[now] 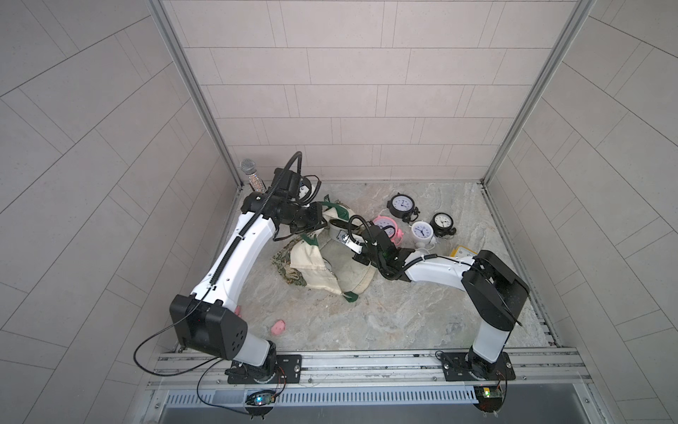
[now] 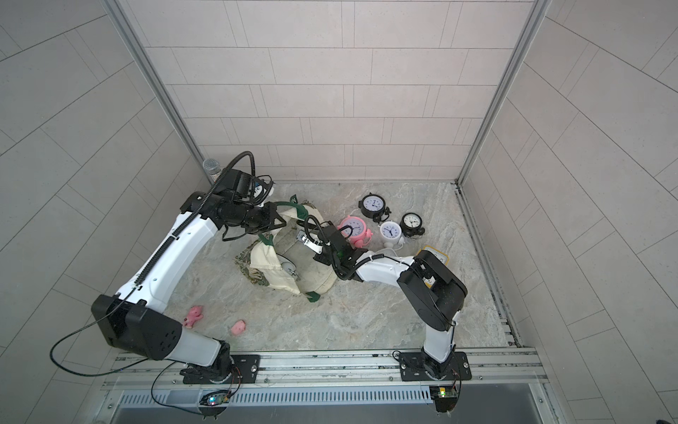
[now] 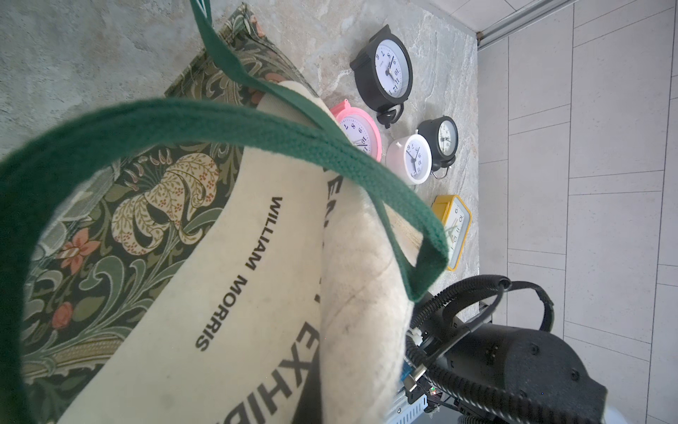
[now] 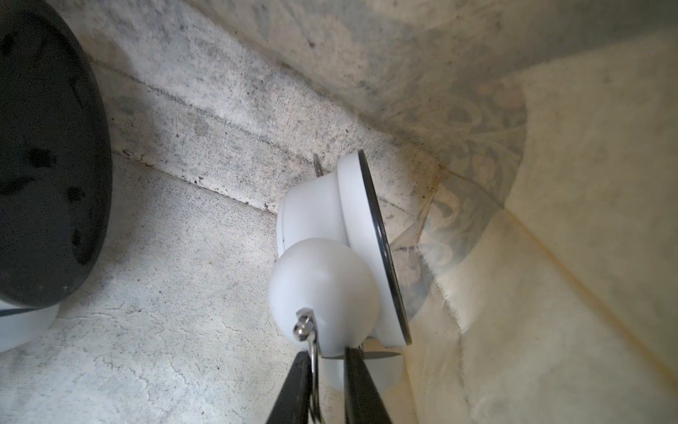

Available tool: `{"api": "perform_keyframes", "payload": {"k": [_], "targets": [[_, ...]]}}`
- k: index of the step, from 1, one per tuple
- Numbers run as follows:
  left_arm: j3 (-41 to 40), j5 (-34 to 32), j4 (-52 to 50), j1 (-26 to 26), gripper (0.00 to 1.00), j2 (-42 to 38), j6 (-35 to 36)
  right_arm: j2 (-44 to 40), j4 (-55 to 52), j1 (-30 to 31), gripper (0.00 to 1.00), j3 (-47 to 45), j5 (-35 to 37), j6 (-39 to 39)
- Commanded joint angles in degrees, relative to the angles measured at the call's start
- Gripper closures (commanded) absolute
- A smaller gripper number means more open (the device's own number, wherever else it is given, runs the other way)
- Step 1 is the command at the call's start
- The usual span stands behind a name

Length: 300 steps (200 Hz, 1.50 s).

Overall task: Take the alarm clock out of the canvas bag
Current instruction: Pick up the alarm from the canvas bag.

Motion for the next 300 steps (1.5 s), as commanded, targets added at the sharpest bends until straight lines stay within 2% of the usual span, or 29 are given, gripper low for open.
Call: {"api": "perform_keyframes", "payload": {"k": [1,75,107,142,154,241,300], "targets": [[3.2,4.4,-1.1,-0.5,1.0,-2.5,0.0,1.7,1.4,-1.4,0.81,-0.2,3.0,-3.1],[3.9,4.6,-1.4,-0.5,1.0,-2.0,0.1,2.1,0.1,-3.5,0.81,-0.2,-0.7,-6.3],[4.0,4.5,-1.5,-0.5,1.0,-1.9,0.2,1.7,0.4,-3.7,0.87,-0.1,-3.8,-6.0],[4.0,4.3,-1.8,-0.5,1.0,-1.8,0.6,-0.7,0.0,-3.7,1.0,-0.8,-7.5,-5.6],[3.9,4.2,-1.8,-0.5,1.0,-1.7,0.6,-1.8,-0.7,-3.7,1.0,-1.0,-8.0,-5.1],[3.3,3.9,-1.1,-0.5,1.0,-1.7,0.6,-12.9,-13.9,-5.2,1.0,0.4,-11.2,11.8],[3.6,3.6,-1.0,-0.2,1.0,-1.7,1.1,-20.6,-25.6,-5.3,1.0,4.0,-13.4,20.2]]}}
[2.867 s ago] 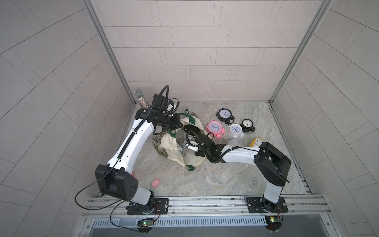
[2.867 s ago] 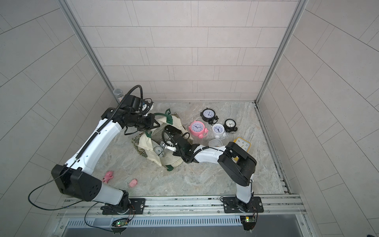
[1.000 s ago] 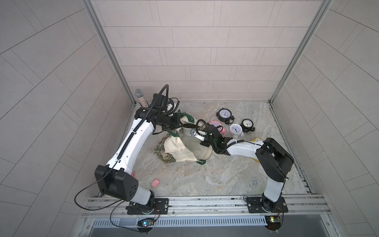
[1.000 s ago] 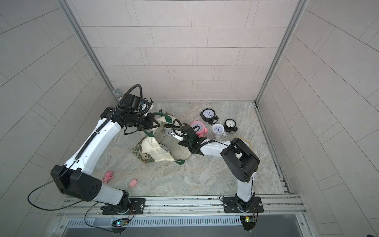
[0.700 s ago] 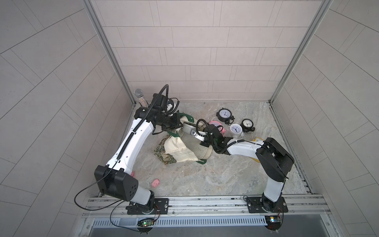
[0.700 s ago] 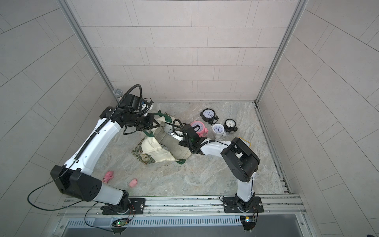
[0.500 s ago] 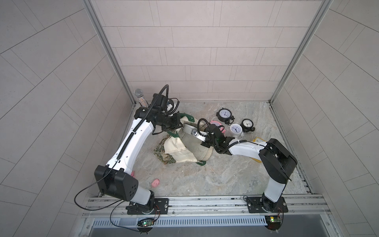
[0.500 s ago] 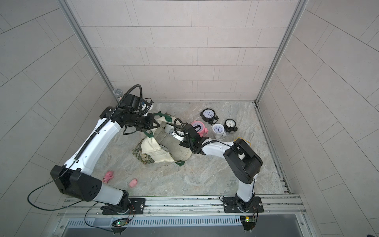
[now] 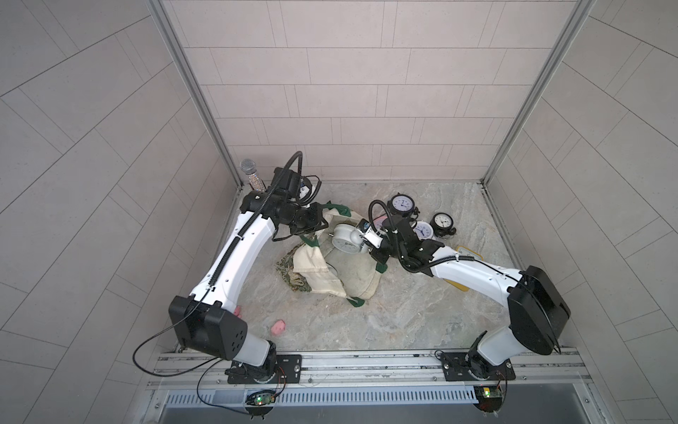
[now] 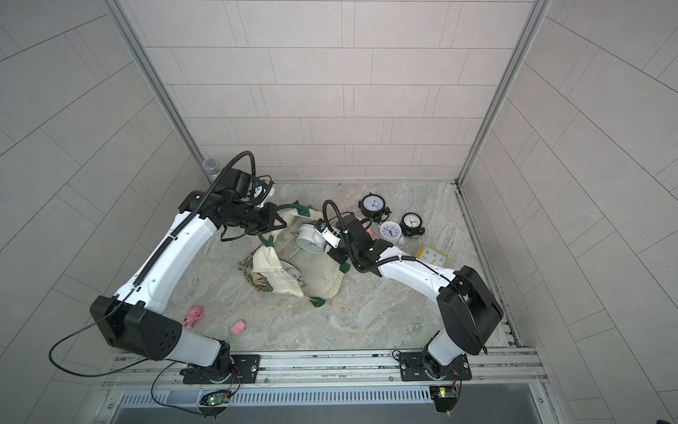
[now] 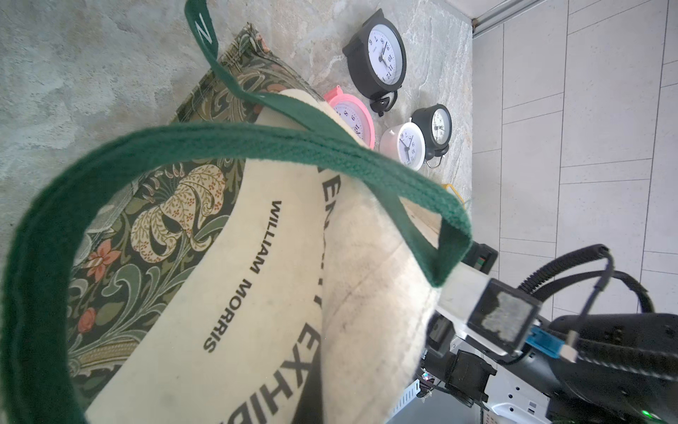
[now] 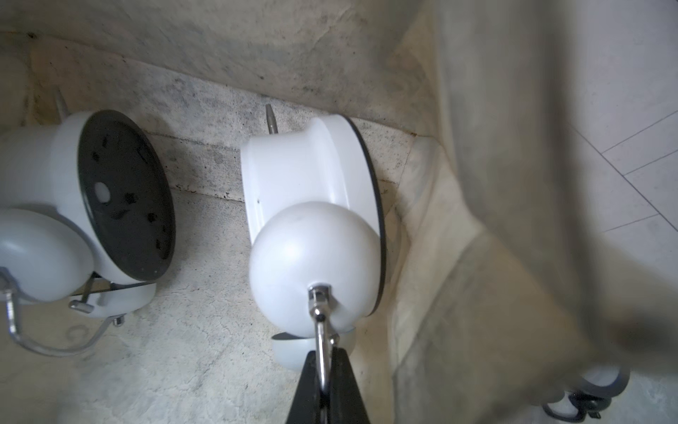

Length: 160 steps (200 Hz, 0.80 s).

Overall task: Take the alarm clock out of the canvas bag
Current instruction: Pick up the alarm from the canvas bag.

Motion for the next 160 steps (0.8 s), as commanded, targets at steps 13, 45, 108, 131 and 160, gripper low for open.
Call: {"api": "perform_keyframes", "payload": {"k": [13,45,108,131,160], "targets": [[2.8,2.1,1.1,0.1,1.0,-1.6,1.0,-6.0,-6.1,-0.2,1.0,5.2,-2.2,7.6],[3.4,1.9,0.2,0.4,1.0,-1.3,1.9,-9.1,-12.3,-0.3,1.0,7.9,-4.1,11.4],[5.6,0.9,-2.8,1.0,1.0,-0.4,5.4,-15.5,-24.8,-0.2,1.0,14.3,-7.9,19.1],[5.8,0.5,-3.0,1.4,1.0,-0.1,5.9,-17.9,-28.8,-0.4,1.0,16.4,-8.9,21.9],[6.1,-0.2,-3.2,1.7,1.0,-0.2,6.1,-20.6,-32.6,-1.1,1.0,18.6,-11.6,25.6]]}}
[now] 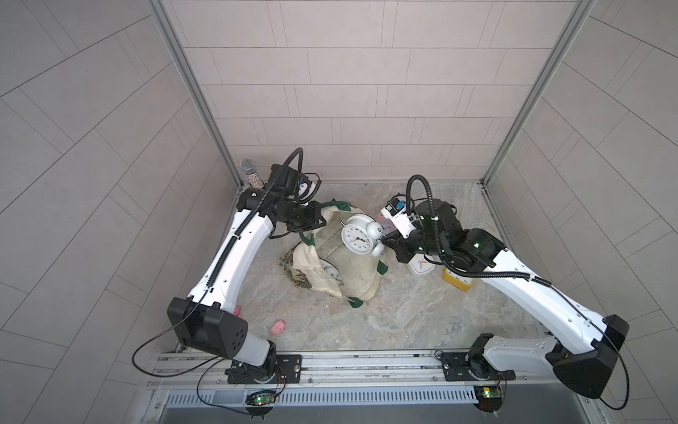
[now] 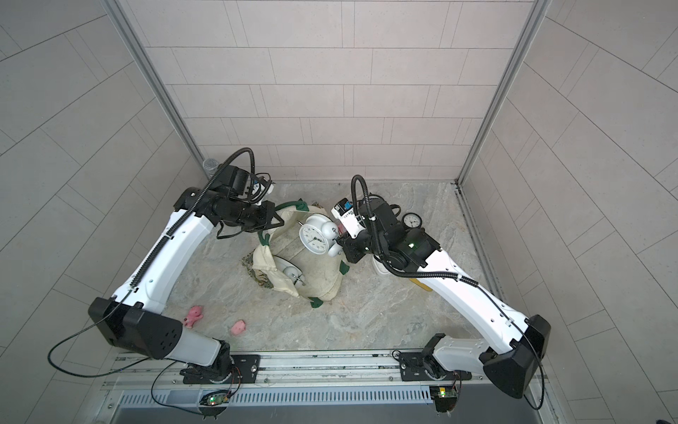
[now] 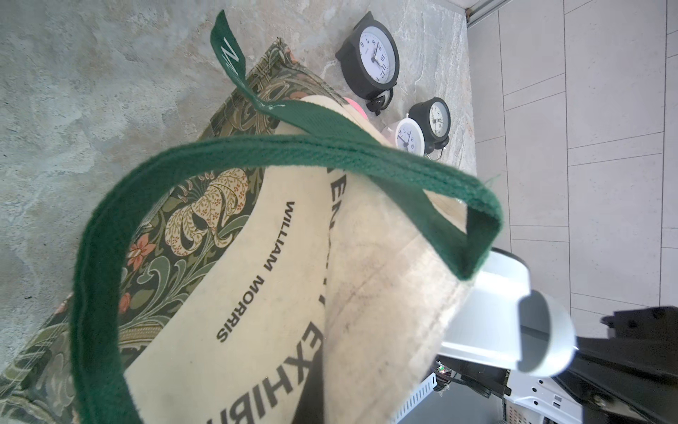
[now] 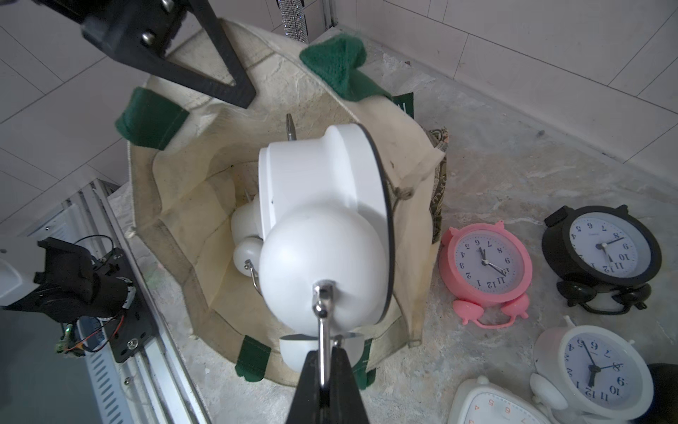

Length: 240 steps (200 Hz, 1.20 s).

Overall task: Take the alarm clock out of the canvas bag
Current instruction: Pick up the alarm from the canvas bag, then place the alarm at the center of the board.

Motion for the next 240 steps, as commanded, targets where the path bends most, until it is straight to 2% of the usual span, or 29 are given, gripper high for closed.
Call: {"api": "perform_keyframes", "payload": {"k": [1,37,73,134,195,240], "targets": [[2.9,0.3,-0.1,0.6,1.0,-0.6,1.1,-3.9,-1.5,-0.8,1.0,3.5,-2.9,5.6],[2.7,-0.8,-0.7,1.3,1.0,-1.0,1.2,-7.8,-5.8,-3.5,1.0,4.8,-5.6,11.3],[2.3,-1.9,-1.1,1.9,1.0,-1.9,1.3,-13.8,-10.5,-10.4,1.0,4.0,-9.5,17.5],[1.9,-2.6,-1.0,2.4,1.0,-1.4,2.3,-23.0,-19.1,-21.3,1.0,-1.7,-8.7,21.5],[2.0,-1.4,1.6,2.6,1.0,0.3,0.3,-24.4,-19.2,-22.5,1.0,-12.7,-13.2,27.3],[-4.2,-1.9,6.5,2.6,1.0,-2.0,-0.4,-29.2,-14.5,-22.5,1.0,-22.0,-17.4,32.3]]}}
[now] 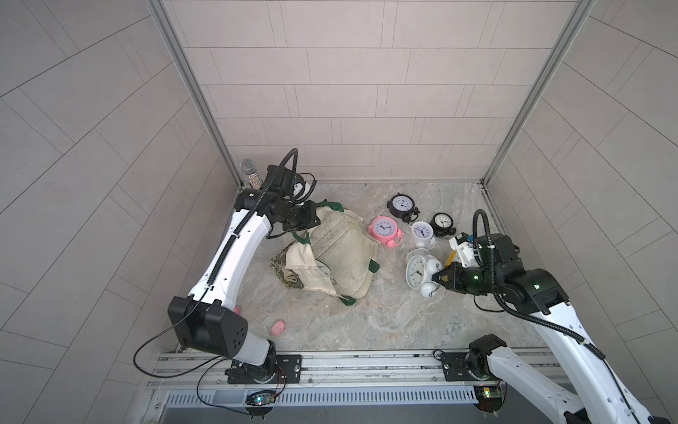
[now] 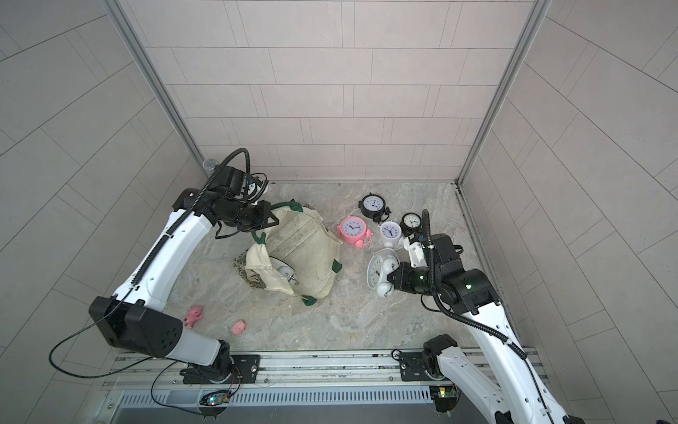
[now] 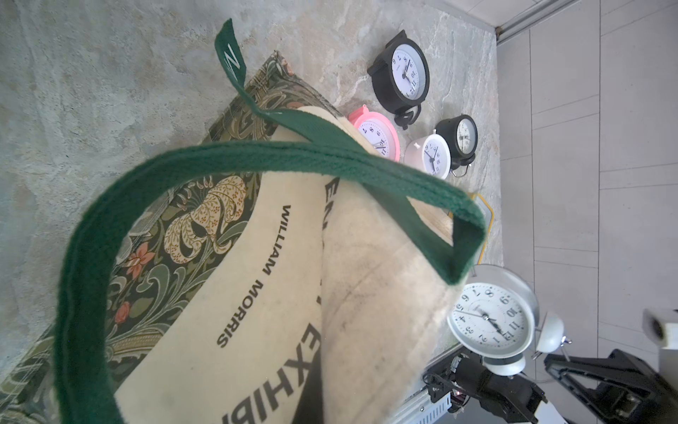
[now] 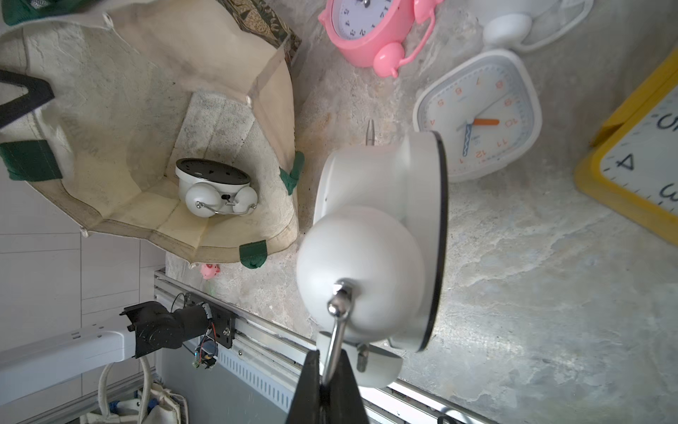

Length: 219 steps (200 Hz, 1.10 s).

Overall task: Take the alarm clock out of the canvas bag
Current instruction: Place the alarm at the center of the board.

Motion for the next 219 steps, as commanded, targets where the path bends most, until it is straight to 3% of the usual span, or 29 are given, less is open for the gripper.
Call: {"api": "perform_keyframes", "payload": {"k": [1,76,167,219], "targets": [[-2.0,0.5,4.4,0.4,1.0,-2.0,-0.3,-3.8,6.6,-0.2,1.0,-2.8,-4.5,4.3],[-5.7,-0.2,6.2,0.4,1.0,-4.9,0.1,-8.3,18.5,-0.2,1.0,-16.4,-10.4,16.9],[-7.5,1.1,8.2,0.3,1.0,-5.5,-0.9,-12.3,15.6,-0.6,1.0,-24.8,-6.0,21.2],[-7.9,0.7,8.2,0.3,1.0,-6.0,-0.7,-13.9,8.5,-2.8,1.0,-25.3,2.0,21.4]]}}
